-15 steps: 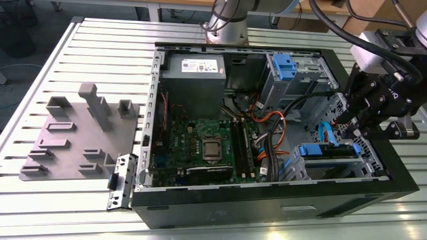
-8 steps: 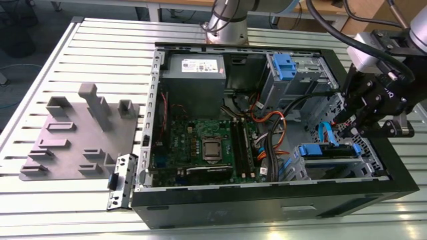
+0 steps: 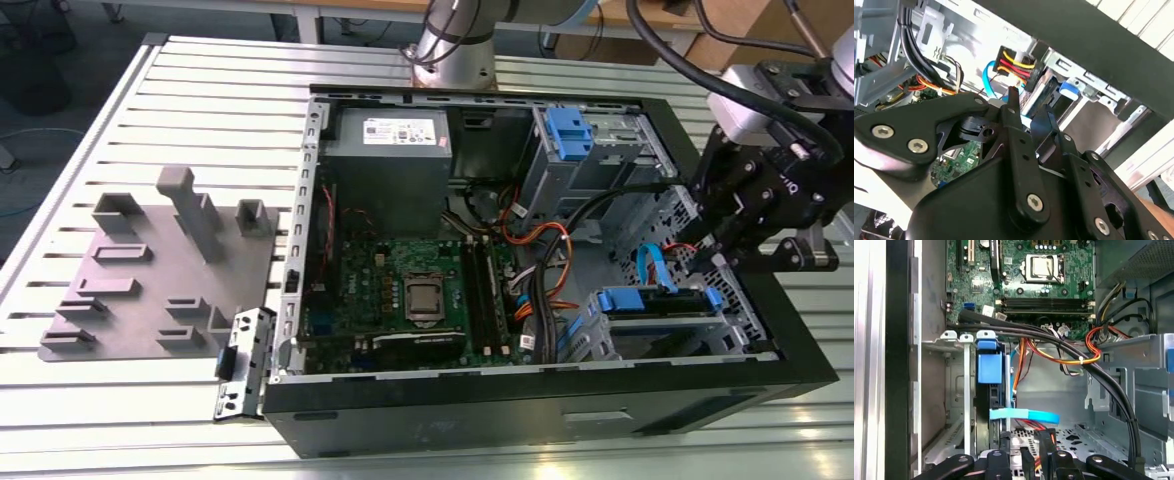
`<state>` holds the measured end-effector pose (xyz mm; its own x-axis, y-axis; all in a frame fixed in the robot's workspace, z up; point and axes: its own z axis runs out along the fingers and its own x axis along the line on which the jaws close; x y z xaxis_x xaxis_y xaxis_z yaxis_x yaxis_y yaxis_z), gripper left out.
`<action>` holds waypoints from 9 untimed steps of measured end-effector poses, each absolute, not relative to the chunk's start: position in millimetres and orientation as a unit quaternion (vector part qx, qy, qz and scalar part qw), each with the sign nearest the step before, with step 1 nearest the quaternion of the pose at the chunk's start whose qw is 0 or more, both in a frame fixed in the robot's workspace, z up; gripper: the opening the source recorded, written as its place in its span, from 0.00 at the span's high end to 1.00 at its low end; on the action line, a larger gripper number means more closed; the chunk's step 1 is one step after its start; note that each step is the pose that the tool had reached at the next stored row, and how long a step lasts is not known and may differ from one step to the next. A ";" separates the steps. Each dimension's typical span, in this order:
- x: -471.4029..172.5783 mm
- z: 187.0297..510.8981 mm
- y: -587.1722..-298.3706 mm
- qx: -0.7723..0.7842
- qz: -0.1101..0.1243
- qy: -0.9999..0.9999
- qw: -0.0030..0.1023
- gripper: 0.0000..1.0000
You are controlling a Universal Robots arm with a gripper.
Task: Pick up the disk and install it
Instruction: 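Insert the second disk wire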
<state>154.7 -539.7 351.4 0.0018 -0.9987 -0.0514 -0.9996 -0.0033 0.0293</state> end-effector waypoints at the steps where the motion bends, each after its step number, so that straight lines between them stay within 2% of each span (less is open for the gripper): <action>1: 156.4 351.2 -539.3 -0.708 0.028 0.706 0.008 0.64; 9: 171.2 347.3 -536.1 -0.708 0.029 0.706 0.008 0.64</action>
